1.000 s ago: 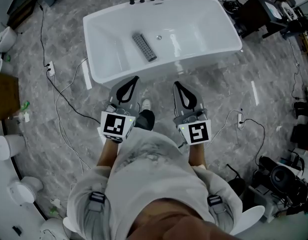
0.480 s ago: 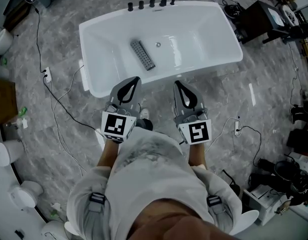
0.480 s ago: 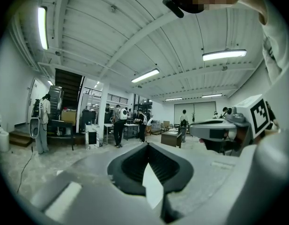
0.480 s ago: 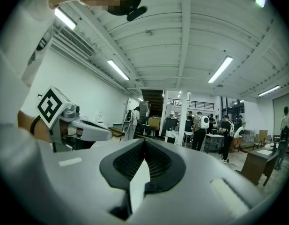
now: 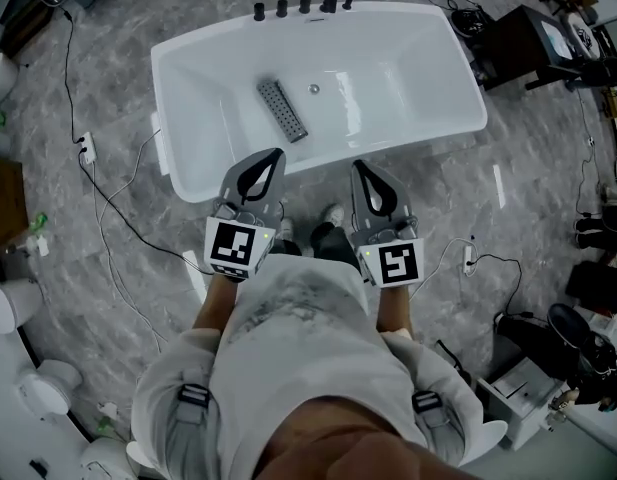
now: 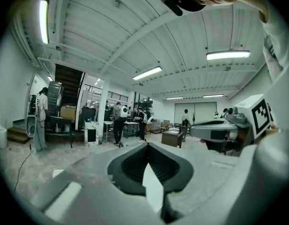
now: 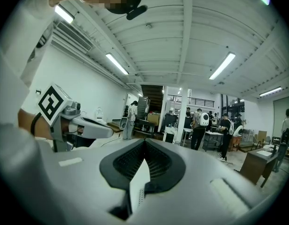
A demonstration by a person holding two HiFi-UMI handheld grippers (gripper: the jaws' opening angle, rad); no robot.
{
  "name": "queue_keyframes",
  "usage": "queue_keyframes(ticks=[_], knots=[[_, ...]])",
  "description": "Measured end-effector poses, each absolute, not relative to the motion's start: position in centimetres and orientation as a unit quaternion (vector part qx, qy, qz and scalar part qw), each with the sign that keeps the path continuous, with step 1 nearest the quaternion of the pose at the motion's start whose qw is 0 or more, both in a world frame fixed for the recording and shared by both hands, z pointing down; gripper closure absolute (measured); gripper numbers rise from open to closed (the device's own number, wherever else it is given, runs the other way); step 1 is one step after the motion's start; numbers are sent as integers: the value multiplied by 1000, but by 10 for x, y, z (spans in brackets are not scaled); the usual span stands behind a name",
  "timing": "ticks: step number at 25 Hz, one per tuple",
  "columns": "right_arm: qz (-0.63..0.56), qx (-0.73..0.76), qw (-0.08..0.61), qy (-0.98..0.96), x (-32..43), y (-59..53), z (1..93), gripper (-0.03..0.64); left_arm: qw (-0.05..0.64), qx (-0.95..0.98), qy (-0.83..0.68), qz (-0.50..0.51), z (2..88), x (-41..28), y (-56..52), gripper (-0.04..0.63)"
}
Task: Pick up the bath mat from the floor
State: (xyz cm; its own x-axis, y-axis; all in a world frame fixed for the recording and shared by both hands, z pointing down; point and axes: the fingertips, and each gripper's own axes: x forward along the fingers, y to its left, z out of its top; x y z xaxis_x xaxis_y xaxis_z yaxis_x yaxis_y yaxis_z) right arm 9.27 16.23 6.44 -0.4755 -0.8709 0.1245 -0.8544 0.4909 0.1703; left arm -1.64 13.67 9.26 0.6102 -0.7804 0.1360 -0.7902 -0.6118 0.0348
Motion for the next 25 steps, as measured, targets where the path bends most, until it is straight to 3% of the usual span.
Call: queue_keyframes(ticks=[25], knots=[[12, 391, 112, -913, 200, -53, 110, 615, 110, 829, -540, 95, 136, 83, -50, 593]])
